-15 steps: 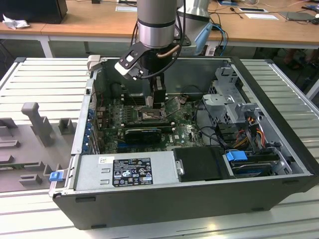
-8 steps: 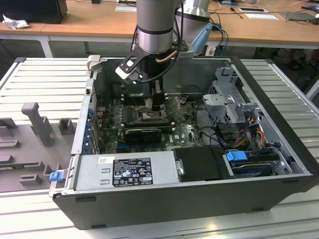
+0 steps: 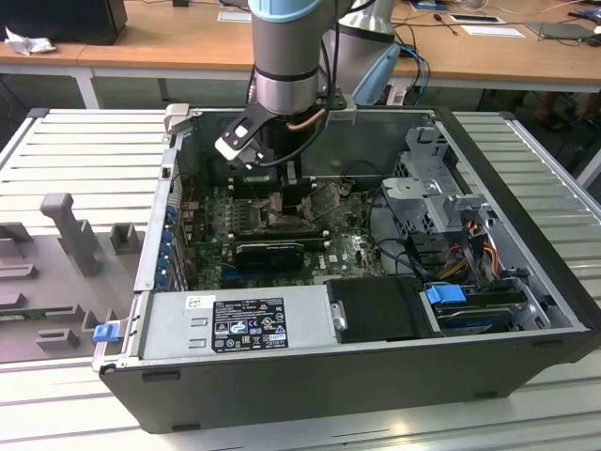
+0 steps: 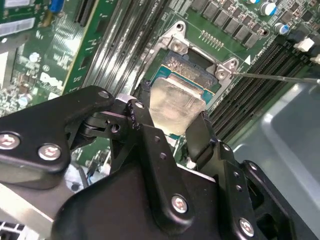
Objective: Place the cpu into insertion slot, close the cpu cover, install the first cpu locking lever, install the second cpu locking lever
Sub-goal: 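Place the cpu into insertion slot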
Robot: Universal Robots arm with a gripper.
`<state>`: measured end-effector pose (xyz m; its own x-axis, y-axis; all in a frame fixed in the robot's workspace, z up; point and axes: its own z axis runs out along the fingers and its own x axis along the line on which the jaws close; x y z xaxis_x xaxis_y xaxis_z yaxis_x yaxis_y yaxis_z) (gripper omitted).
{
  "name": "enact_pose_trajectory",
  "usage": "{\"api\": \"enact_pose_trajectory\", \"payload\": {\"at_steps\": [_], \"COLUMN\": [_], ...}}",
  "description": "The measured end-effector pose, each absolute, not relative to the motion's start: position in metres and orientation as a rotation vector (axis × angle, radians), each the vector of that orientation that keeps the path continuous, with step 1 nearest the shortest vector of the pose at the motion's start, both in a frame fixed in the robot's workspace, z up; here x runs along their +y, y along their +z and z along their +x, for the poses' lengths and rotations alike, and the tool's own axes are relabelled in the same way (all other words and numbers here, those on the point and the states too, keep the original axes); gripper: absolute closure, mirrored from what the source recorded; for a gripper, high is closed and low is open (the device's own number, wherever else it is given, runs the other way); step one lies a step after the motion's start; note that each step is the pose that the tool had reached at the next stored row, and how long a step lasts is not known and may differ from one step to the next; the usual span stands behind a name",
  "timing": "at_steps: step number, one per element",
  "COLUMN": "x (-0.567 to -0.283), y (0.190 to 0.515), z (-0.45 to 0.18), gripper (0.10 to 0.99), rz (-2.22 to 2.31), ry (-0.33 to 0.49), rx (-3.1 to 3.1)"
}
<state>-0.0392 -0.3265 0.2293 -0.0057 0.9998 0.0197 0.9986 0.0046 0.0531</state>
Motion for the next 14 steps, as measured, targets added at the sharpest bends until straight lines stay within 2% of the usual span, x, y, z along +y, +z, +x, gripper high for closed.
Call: {"api": "enact_pose_trajectory", "payload": {"at_steps": [14], "x": [-0.317], "y": [0.202], "z": [-0.041], "gripper": [0.557], "rz": [2.209], "ry": [0.080], "rx": [2.199]}}
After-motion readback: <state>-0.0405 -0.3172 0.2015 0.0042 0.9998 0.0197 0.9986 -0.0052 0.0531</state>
